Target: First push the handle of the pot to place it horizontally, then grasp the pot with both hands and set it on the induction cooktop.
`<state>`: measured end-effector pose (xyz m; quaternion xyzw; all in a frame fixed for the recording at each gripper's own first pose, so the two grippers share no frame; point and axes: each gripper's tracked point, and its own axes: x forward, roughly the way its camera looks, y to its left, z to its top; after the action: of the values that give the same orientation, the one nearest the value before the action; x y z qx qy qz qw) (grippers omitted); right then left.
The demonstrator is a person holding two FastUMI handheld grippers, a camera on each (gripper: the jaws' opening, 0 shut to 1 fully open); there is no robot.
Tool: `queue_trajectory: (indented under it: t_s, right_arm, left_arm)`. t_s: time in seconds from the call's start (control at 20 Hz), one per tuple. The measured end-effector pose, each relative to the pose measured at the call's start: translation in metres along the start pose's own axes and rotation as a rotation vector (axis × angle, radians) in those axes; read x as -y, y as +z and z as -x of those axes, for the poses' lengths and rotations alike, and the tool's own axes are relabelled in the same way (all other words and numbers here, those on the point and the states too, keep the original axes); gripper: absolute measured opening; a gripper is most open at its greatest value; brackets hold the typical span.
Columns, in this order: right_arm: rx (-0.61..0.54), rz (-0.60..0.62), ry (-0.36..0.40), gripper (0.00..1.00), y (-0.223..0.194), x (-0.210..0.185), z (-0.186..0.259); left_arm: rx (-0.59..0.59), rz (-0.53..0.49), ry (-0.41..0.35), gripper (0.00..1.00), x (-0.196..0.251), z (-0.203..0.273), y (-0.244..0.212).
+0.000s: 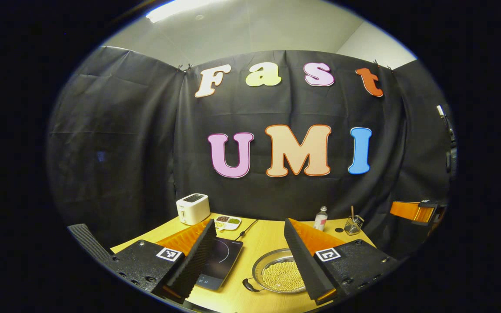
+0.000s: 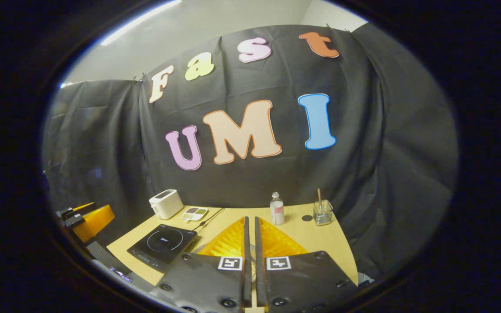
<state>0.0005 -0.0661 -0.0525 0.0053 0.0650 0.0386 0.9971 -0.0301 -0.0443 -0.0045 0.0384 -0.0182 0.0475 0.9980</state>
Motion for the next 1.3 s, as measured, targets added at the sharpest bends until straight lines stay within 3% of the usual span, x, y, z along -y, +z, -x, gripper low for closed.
queue_trajectory:
  t_s: [0.05,0.1,0.2,0.3,0.45,0.5,0.6,0.65,0.85,0.9,1.15,1.2,1.3]
  right_arm:
    - [-0.015,0.006,0.006,0.06,-0.006,0.000,-0.002]
    - [-0.038,0.010,0.015,0.06,-0.016,-0.001,-0.004]
    - [-0.103,0.016,0.025,0.06,-0.039,-0.002,-0.009]
    - [-0.179,0.019,0.042,0.06,-0.067,-0.008,-0.012]
    - [-0.346,0.025,0.092,0.06,-0.125,-0.026,-0.013]
    - [-0.409,0.030,0.119,0.00,-0.146,-0.035,-0.010]
    - [-0.534,0.056,0.167,0.00,-0.189,-0.052,-0.002]
    - [-0.598,0.066,0.189,0.05,-0.207,-0.060,0.004]
    - [-0.826,0.080,0.255,0.00,-0.268,-0.093,0.027]
    - [-0.867,0.081,0.266,0.05,-0.279,-0.098,0.028]
    - [-0.996,0.007,0.251,0.05,-0.320,-0.137,0.025]
    - [-1.012,-0.014,0.234,0.00,-0.325,-0.144,0.022]
    - [-1.030,-0.048,0.194,0.05,-0.334,-0.157,0.012]
  left_arm:
    - [0.000,-0.002,0.004,0.99,-0.002,-0.001,0.000]
    - [-0.002,-0.003,0.007,0.92,-0.003,-0.002,0.000]
    - [-0.010,0.001,0.017,0.96,-0.008,-0.003,-0.004]
    - [-0.013,0.013,0.027,0.92,-0.013,-0.005,-0.006]
    - [-0.015,0.035,0.057,0.96,-0.026,-0.008,-0.009]
    - [-0.019,0.040,0.066,0.96,-0.030,-0.009,-0.009]
    - [-0.027,0.037,0.081,0.96,-0.038,-0.013,-0.009]
    - [-0.027,0.031,0.091,0.96,-0.044,-0.015,-0.008]
    - [-0.018,0.009,0.120,0.96,-0.064,-0.022,-0.002]
    - [-0.015,0.010,0.123,0.99,-0.068,-0.023,-0.003]
    - [-0.025,0.036,0.093,0.96,-0.093,-0.036,-0.011]
    - [-0.031,0.036,0.079,0.96,-0.098,-0.040,-0.013]
    - [-0.043,0.042,0.054,0.96,-0.110,-0.048,-0.017]
